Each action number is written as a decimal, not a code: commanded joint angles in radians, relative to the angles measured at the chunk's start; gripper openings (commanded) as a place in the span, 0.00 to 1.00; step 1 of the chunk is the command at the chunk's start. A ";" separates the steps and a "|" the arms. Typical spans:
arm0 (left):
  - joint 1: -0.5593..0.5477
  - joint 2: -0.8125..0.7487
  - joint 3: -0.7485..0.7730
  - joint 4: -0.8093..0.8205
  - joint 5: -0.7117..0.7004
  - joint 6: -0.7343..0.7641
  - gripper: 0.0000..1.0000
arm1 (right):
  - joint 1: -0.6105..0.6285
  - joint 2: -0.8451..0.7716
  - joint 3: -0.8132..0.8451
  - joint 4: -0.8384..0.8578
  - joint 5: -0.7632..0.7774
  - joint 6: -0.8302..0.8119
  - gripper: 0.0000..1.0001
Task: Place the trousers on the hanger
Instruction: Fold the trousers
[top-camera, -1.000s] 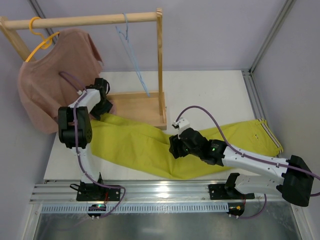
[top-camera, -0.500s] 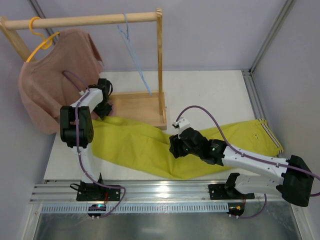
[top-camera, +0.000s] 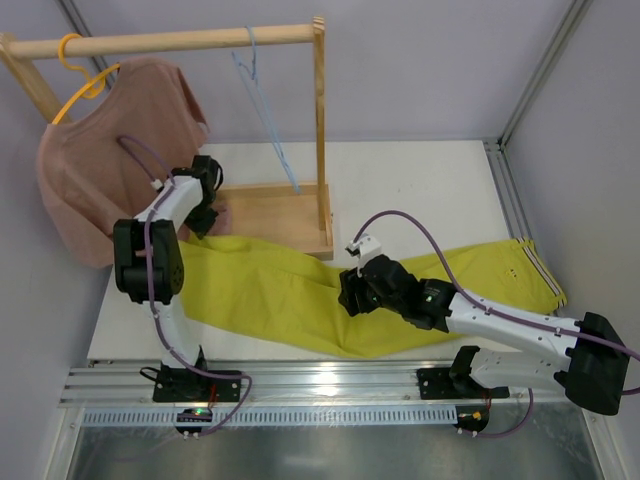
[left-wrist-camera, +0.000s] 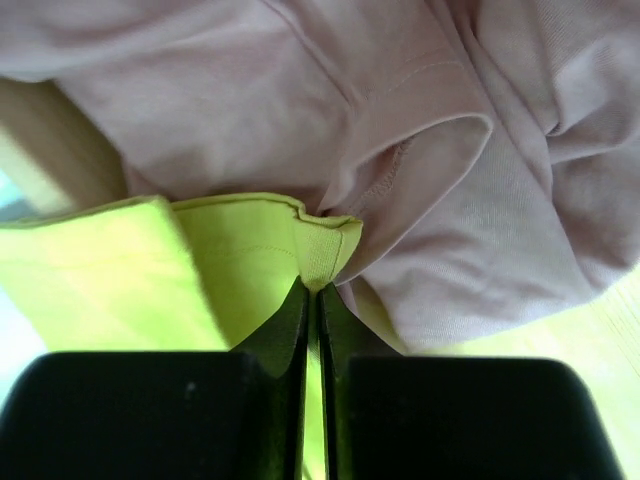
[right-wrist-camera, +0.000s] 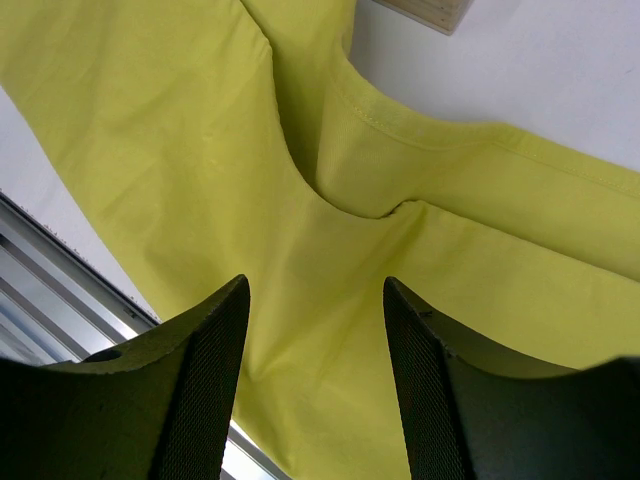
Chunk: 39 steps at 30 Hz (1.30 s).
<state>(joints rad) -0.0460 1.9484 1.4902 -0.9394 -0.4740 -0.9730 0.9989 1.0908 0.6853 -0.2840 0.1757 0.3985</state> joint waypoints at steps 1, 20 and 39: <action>-0.011 -0.103 -0.014 -0.050 -0.086 -0.041 0.00 | -0.003 -0.009 -0.003 0.051 -0.018 0.022 0.59; -0.023 -0.217 -0.035 -0.302 -0.276 -0.067 0.00 | -0.002 -0.005 -0.059 0.068 0.027 0.140 0.59; 0.087 -0.275 -0.171 -0.352 -0.305 -0.018 0.00 | -0.040 -0.028 -0.081 -0.055 0.278 0.319 0.58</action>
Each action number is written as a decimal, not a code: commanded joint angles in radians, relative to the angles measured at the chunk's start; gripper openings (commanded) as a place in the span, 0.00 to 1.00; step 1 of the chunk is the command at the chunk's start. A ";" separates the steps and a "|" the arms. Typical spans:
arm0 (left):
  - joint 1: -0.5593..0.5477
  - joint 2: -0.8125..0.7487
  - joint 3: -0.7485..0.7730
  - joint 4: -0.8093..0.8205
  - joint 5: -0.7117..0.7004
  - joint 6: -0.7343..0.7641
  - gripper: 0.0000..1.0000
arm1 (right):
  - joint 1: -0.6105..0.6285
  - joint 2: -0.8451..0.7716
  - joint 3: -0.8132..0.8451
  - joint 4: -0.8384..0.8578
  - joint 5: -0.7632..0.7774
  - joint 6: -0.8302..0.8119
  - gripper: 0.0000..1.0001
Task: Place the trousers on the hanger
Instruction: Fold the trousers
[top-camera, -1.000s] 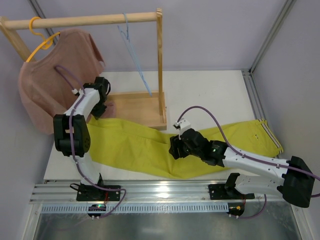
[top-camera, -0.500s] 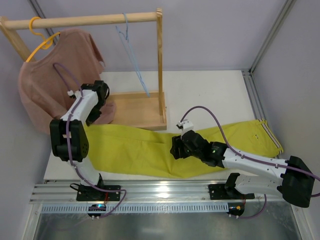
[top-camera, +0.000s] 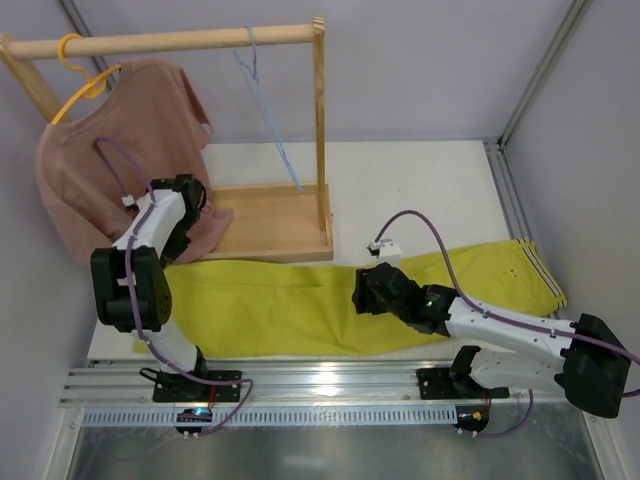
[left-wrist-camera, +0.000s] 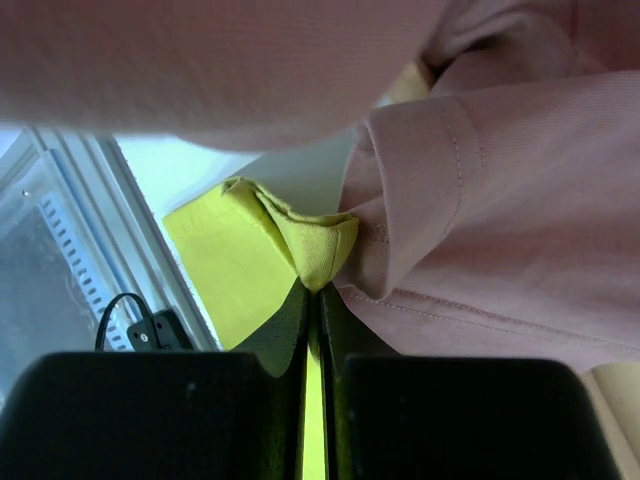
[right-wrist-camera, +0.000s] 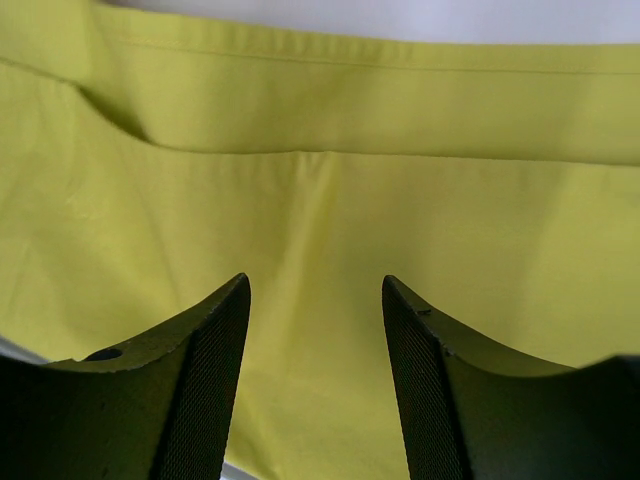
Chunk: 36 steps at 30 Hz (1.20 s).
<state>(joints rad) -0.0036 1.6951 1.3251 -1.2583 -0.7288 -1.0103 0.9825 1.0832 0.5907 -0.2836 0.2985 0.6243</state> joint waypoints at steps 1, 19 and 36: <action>0.051 -0.017 -0.001 -0.038 -0.060 0.027 0.00 | -0.048 -0.017 0.021 -0.074 0.177 0.145 0.59; 0.198 0.005 -0.081 0.073 -0.080 0.078 0.39 | -0.148 -0.017 0.044 -0.089 0.182 0.121 0.58; 0.303 -0.279 -0.317 0.233 0.201 -0.034 0.54 | -0.143 0.104 0.089 0.159 -0.197 -0.164 0.59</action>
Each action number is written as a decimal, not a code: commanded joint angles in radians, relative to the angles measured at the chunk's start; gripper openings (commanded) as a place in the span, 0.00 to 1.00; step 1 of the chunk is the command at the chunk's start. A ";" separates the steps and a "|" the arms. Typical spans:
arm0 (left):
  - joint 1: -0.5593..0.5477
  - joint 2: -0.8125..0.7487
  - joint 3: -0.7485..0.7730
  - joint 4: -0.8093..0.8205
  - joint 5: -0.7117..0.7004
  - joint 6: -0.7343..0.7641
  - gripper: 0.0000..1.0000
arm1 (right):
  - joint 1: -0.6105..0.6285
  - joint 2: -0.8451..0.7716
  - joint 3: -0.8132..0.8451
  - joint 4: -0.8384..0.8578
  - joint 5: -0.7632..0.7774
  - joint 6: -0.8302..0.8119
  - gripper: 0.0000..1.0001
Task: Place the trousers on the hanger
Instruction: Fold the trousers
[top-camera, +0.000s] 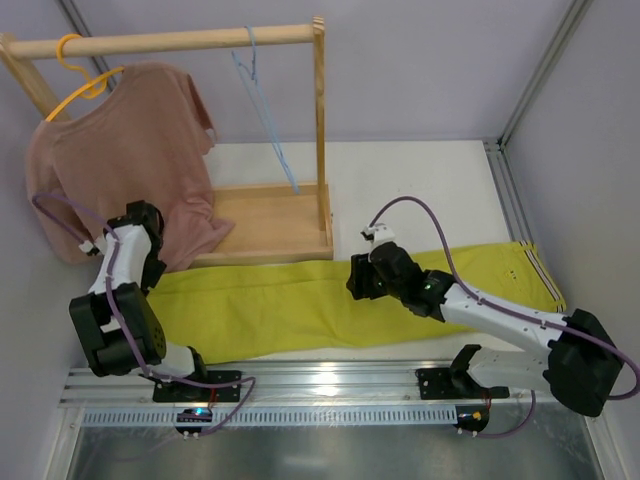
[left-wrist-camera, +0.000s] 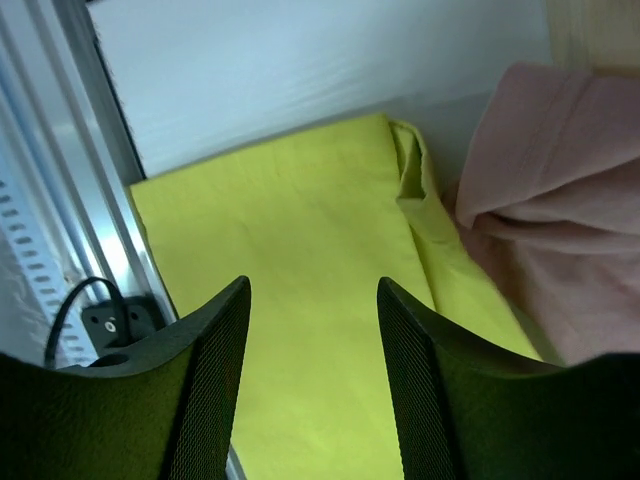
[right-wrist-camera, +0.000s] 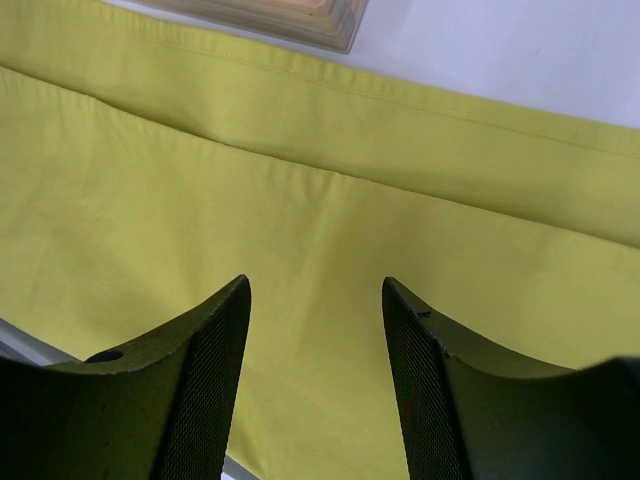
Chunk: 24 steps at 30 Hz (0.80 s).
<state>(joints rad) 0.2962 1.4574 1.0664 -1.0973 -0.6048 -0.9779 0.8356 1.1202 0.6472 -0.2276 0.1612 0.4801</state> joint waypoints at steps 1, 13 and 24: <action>0.003 -0.045 -0.078 0.086 0.103 -0.074 0.54 | 0.007 0.094 0.061 0.102 -0.066 -0.017 0.59; 0.053 0.177 -0.226 0.081 0.186 -0.246 0.56 | 0.101 0.309 0.063 0.178 0.015 0.093 0.58; 0.132 0.181 -0.246 0.007 0.148 -0.289 0.60 | 0.243 0.340 -0.032 0.206 0.101 0.225 0.58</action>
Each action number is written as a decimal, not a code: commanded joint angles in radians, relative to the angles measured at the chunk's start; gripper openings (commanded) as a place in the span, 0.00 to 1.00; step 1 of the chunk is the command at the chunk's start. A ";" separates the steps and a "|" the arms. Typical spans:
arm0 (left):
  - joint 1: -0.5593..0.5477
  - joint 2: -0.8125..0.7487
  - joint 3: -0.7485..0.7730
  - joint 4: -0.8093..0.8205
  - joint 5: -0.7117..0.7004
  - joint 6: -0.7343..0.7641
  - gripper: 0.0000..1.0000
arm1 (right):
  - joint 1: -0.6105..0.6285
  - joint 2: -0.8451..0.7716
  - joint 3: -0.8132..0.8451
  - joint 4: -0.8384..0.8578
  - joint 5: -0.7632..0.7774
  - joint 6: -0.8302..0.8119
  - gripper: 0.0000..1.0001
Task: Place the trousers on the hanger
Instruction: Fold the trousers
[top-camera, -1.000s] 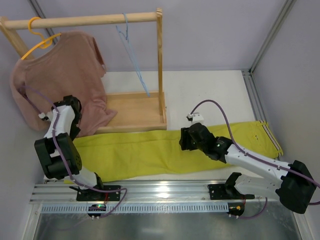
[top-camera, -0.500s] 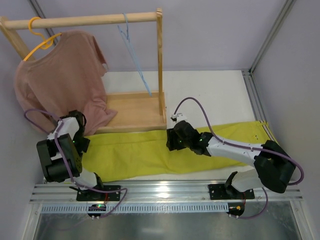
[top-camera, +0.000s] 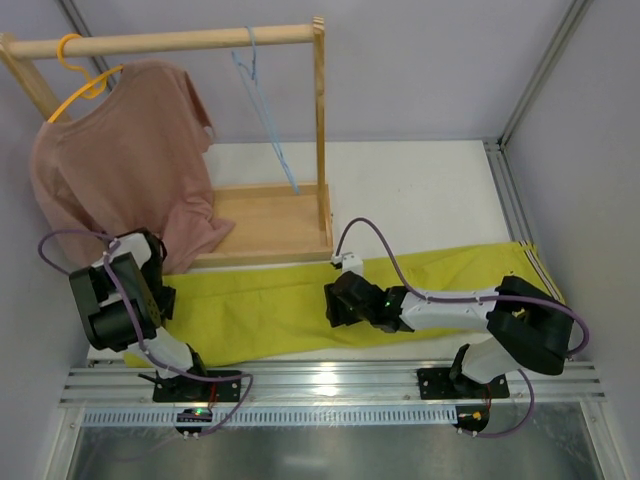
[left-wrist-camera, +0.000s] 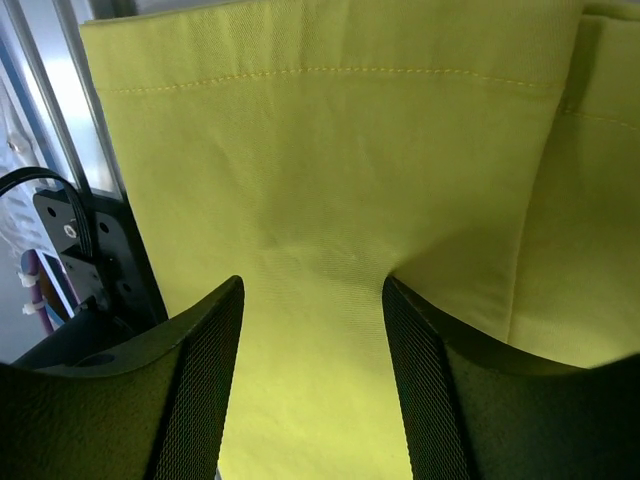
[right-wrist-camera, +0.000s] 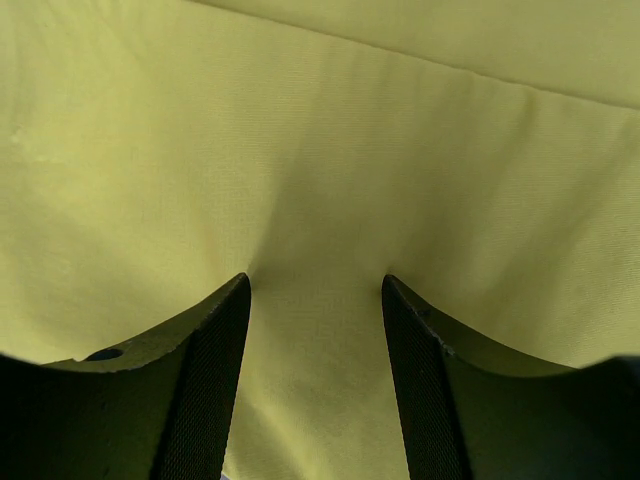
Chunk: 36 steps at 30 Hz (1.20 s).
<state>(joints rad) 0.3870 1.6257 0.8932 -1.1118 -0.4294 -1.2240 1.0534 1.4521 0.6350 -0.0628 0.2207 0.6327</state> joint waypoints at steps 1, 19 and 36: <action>0.055 0.004 -0.074 0.020 -0.029 -0.039 0.59 | 0.031 0.010 -0.024 0.041 0.042 0.081 0.58; 0.084 -0.322 0.038 0.085 0.030 0.135 0.67 | 0.037 -0.059 0.236 -0.016 -0.284 -0.522 0.55; 0.082 -0.454 -0.071 0.225 0.175 0.267 0.73 | -0.148 0.258 0.419 -0.008 -0.721 -0.732 0.55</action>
<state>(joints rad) 0.4633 1.1248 0.8200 -0.8589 -0.1989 -0.9108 0.9138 1.6627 0.9905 -0.0620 -0.4332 -0.0338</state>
